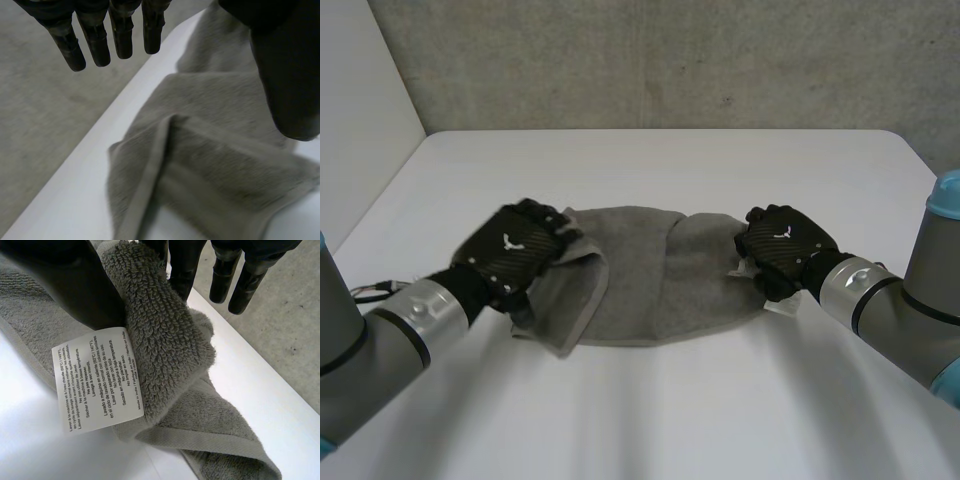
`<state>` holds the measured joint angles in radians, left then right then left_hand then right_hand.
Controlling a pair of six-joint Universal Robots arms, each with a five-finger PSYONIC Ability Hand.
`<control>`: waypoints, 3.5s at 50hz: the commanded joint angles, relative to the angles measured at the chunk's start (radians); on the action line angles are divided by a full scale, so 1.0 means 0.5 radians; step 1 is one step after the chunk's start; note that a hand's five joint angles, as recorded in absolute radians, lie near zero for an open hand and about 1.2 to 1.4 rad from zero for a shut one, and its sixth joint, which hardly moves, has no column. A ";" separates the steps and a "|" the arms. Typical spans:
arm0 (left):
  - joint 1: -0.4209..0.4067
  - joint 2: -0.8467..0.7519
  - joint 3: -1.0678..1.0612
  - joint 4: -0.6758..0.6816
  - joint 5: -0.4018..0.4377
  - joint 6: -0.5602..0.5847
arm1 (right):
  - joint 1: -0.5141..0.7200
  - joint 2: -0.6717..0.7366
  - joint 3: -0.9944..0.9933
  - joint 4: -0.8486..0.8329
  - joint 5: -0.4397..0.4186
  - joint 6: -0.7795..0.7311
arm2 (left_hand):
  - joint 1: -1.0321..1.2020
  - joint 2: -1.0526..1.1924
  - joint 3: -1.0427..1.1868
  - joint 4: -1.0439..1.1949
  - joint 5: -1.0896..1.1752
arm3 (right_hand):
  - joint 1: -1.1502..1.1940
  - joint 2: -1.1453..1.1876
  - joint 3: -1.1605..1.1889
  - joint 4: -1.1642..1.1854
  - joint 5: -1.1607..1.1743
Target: Fold the towel.
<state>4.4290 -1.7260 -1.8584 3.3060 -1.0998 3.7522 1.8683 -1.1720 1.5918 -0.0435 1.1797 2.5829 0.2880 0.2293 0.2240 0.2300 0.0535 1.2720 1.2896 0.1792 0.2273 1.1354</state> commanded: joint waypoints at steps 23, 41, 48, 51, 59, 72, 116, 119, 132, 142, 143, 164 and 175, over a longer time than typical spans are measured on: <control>-0.105 -0.463 -0.011 -0.093 -0.074 0.475 | 0.006 0.028 0.053 -0.011 0.003 0.001 | 0.221 0.338 -0.099 -0.111 0.341 | 0.248 0.213 -0.009 -0.106 0.173; -0.133 -0.539 0.026 0.085 -0.080 0.445 | 0.009 0.052 0.065 -0.011 0.006 -0.006 | 1.430 1.547 -0.099 -0.111 1.550 | 0.248 0.213 -0.009 -0.106 0.173; -0.111 -0.539 0.057 0.095 -0.083 0.414 | 0.012 0.052 0.065 -0.011 0.003 -0.009 | 1.483 1.601 -0.099 -0.111 1.603 | 0.248 0.213 -0.009 -0.106 0.173; -0.096 -0.543 0.075 0.092 -0.083 0.374 | 0.012 0.052 0.065 -0.011 0.006 -0.009 | 1.601 1.718 -0.099 -0.111 1.721 | 0.248 0.213 -0.009 -0.106 0.173; -0.047 -0.549 0.084 0.092 -0.138 0.297 | 0.015 0.052 0.065 -0.008 0.000 -0.012 | 1.665 1.783 -0.099 -0.111 1.785 | 0.248 0.213 -0.009 -0.106 0.173; -0.068 -0.527 0.014 0.055 -0.169 0.282 | 0.022 0.052 0.068 -0.008 0.000 -0.018 | 0.197 0.315 -0.099 -0.111 0.317 | 0.248 0.213 -0.009 -0.106 0.173; -0.087 -0.518 0.057 0.009 -0.221 -0.384 | 0.025 0.083 0.078 -0.008 0.003 -0.030 | 0.714 0.832 -0.099 -0.111 0.834 | 0.248 0.213 -0.009 -0.106 0.173; -0.090 -0.518 0.057 -0.010 -0.270 -0.442 | 0.025 0.086 0.078 -0.008 0.003 -0.030 | 0.714 0.832 -0.099 -0.111 0.834 | 0.248 0.213 -0.009 -0.106 0.173; -0.093 -0.515 0.051 -0.010 -0.353 -0.451 | 0.025 0.095 0.078 -0.008 0.003 -0.033 | 0.685 0.802 -0.099 -0.111 0.805 | 0.248 0.213 -0.009 -0.106 0.173; -0.108 -0.567 0.066 0.027 -0.371 -0.451 | 0.025 0.095 0.081 -0.008 0.000 -0.033 | 0.831 0.949 -0.099 -0.111 0.951 | 0.248 0.213 -0.009 -0.106 0.173; -0.111 -0.588 0.081 0.045 -0.396 -0.451 | 0.025 0.095 0.081 -0.008 0.000 -0.033 | 0.884 1.001 -0.099 -0.111 1.004 | 0.248 0.213 -0.009 -0.106 0.173; -0.151 -0.625 0.173 0.061 -0.476 -0.460 | 0.025 0.120 0.078 -0.008 0.000 -0.033 | 2.216 2.334 -0.099 -0.111 2.337 | 0.248 0.213 -0.009 -0.106 0.173; -0.124 -0.601 0.177 0.042 -0.448 -0.549 | 0.025 0.120 0.078 -0.008 -0.006 -0.036 | 1.607 1.724 -0.099 -0.111 1.727 | 0.248 0.213 -0.009 -0.106 0.173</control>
<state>4.3612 -2.0376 -1.7648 3.3330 -1.3320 3.4912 1.8807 -1.1121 1.6306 -0.0475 1.1782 2.5652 1.3189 1.3328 0.2240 0.2300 1.1759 1.2756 1.2896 0.1792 0.2274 1.1404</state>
